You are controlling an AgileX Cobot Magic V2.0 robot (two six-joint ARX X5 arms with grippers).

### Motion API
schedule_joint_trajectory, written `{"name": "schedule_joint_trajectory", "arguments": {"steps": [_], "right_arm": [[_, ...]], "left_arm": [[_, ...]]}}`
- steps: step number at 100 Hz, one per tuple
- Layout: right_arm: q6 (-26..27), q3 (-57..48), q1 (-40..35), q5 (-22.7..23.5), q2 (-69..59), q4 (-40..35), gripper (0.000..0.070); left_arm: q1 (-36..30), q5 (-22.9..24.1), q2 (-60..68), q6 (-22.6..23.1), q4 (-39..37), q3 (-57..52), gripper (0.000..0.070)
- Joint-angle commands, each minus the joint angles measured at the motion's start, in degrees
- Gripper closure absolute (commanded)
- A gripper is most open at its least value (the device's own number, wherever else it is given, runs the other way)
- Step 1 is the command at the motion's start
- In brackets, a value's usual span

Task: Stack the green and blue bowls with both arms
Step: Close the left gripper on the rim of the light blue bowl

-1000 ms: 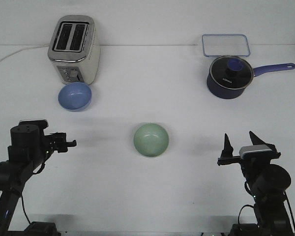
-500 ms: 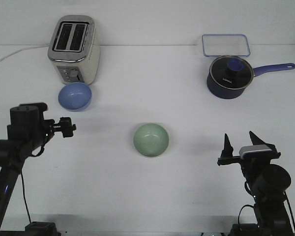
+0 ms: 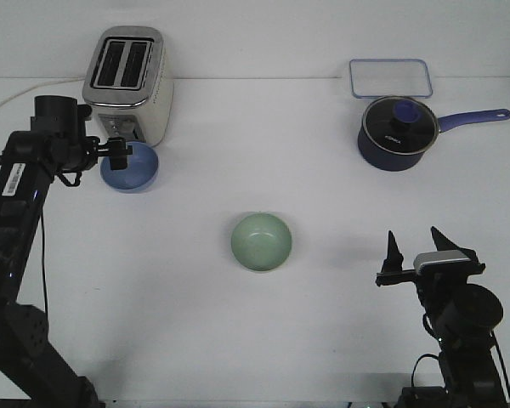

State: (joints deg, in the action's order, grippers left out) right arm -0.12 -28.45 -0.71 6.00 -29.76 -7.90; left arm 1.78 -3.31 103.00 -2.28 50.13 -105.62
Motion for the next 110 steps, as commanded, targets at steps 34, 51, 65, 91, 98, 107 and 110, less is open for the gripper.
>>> {"name": "schedule_joint_trajectory", "arguments": {"steps": [34,51,65,91,98,107,110], "right_arm": [[0.8,0.0,-0.1,0.0,-0.3,0.6,0.0152],[0.8,0.0,-0.1,0.0,-0.3,0.6,0.0152],[0.8,0.0,-0.1,0.0,-0.3,0.6,0.0152],[0.8,0.0,-0.1,0.0,-0.3,0.6,0.0152],[0.7,0.0,-0.1,0.0,-0.3,0.6,0.0152],[0.8,0.0,-0.1,0.0,-0.3,0.6,0.0152],[0.7,0.0,-0.1,0.0,-0.3,0.6,0.0152]], "left_arm": [[3.9,-1.2,12.1,1.6,0.7,-8.0,0.0226],[4.5,-1.9,15.2,1.6,-0.5,-8.0,0.0226],[4.6,-1.9,17.4,1.7,-2.2,-8.0,0.0226],[4.9,-1.9,20.7,2.0,-3.1,-8.0,0.0226],[5.0,-1.9,21.8,2.0,-3.0,-8.0,0.0226],[5.0,-1.9,23.0,2.0,-2.7,-8.0,0.0226],[5.0,-1.9,23.4,2.0,-2.7,-8.0,0.0226]]}}
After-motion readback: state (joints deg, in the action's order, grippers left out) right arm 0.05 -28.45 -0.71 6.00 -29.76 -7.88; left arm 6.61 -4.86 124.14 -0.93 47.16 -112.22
